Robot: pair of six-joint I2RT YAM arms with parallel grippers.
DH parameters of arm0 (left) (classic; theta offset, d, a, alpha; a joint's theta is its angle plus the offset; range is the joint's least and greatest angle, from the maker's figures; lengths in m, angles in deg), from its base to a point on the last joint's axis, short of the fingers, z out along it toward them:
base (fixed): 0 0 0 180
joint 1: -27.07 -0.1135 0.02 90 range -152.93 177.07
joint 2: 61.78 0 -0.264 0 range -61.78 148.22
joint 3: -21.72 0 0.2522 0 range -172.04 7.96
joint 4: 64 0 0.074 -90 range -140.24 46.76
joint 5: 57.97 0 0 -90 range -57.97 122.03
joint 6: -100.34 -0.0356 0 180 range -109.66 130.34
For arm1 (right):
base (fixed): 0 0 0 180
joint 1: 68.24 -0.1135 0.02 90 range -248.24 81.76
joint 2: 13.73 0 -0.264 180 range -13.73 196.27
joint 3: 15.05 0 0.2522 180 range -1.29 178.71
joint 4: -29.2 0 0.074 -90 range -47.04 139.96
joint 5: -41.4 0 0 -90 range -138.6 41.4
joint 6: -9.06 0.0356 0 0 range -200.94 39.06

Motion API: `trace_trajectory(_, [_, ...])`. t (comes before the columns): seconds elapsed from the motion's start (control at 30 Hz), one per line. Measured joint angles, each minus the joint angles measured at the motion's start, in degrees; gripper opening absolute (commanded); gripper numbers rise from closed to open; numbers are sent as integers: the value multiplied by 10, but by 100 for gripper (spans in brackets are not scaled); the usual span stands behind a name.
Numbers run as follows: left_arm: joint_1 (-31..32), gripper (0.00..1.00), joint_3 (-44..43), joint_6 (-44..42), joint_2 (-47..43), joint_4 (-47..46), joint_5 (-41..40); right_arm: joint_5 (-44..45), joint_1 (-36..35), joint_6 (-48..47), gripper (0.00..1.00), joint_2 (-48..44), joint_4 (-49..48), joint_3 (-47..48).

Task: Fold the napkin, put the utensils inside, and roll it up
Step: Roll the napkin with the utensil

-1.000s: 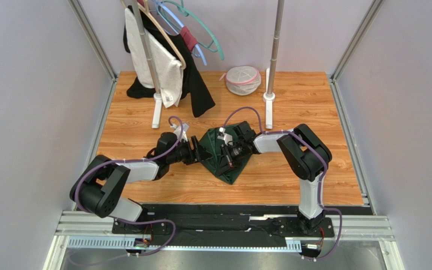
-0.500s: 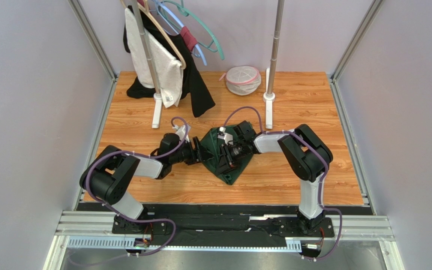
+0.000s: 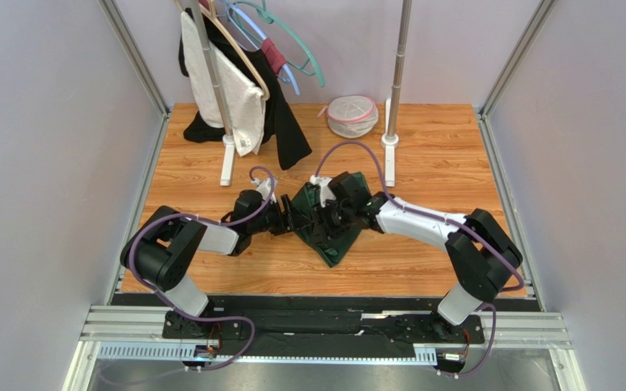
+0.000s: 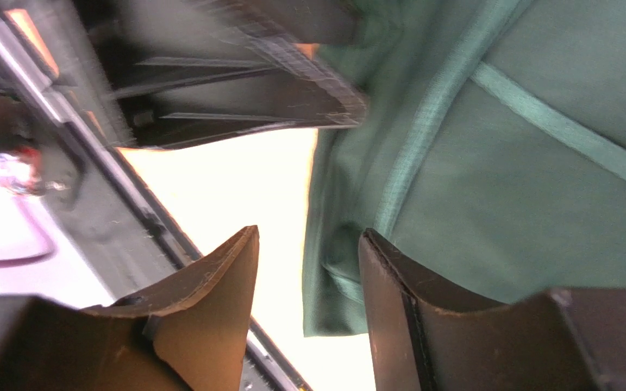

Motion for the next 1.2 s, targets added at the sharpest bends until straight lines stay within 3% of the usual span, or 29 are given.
trace_trajectory(0.17, [0, 68, -10, 6, 0, 20, -3, 178, -130, -53, 55, -46, -26, -14])
trace_trajectory(0.3, [0, 69, -22, 12, -6, 53, -12, 248, -185, -78, 55, -70, -82, -51])
trace_trajectory(0.93, [0, 69, -45, 17, -10, 107, -16, 378, -194, -124, 55, 12, -129, -74])
trace_trajectory(1.2, [0, 69, -47, 17, -10, 113, -15, 353, -166, -119, 32, 19, -130, -72])
